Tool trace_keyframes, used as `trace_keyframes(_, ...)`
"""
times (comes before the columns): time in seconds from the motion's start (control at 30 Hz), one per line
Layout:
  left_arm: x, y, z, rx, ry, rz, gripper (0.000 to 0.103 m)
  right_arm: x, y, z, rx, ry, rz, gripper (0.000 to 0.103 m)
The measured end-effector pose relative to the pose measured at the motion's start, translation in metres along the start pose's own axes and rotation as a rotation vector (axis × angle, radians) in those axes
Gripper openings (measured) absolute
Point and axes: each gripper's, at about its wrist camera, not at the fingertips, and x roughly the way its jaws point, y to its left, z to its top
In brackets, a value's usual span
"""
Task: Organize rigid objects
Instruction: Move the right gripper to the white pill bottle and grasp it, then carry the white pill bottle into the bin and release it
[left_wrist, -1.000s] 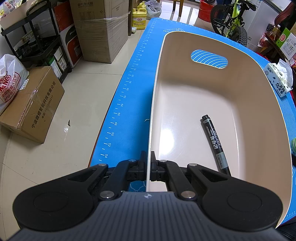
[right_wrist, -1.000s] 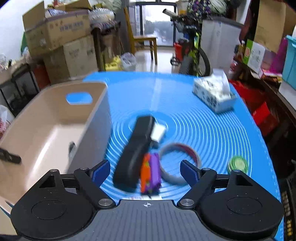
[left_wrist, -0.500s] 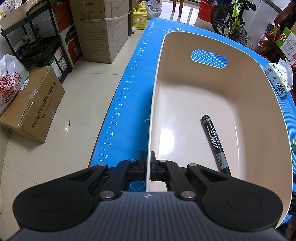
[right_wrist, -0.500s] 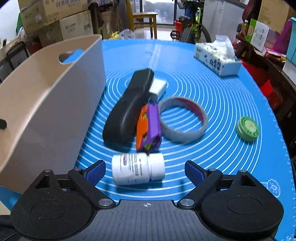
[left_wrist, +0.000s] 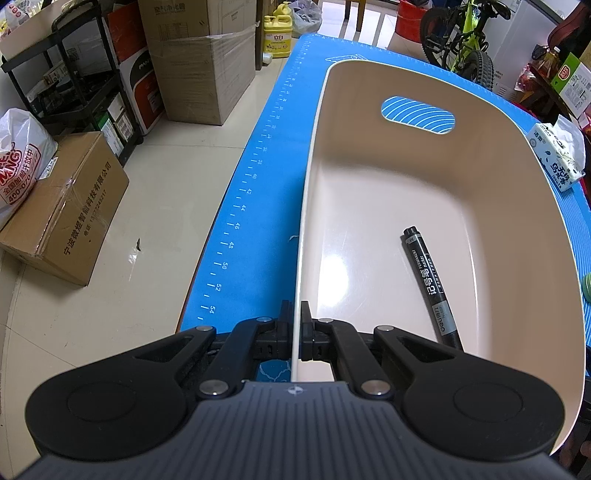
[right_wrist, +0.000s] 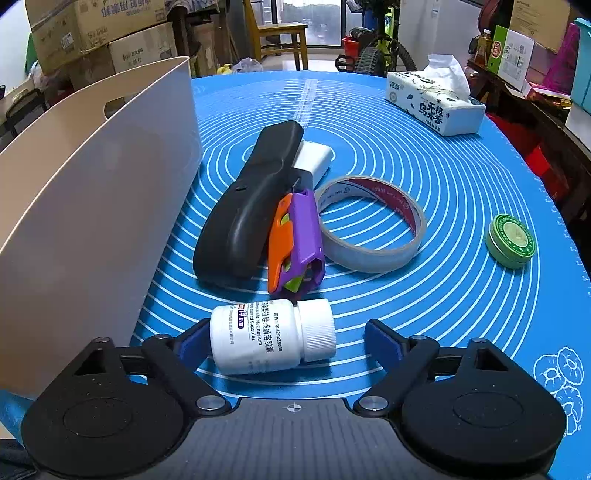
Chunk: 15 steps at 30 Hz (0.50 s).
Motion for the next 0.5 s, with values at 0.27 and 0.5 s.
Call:
trace_keyframes(0.27, 0.0000, -0.0029, 0.0007, 0.001, 0.001, 0.003, 0.004, -0.0030, 0.0019, 0.0021, -0.029, -0.025, 0.034, 0.064)
trace_keyframes(0.5, 0.0001, -0.0026, 0.0007, 0.001, 0.001, 0.003, 0.004, -0.0085, 0.0019, 0.0013, -0.033, -0.048, 0.006, 0.064)
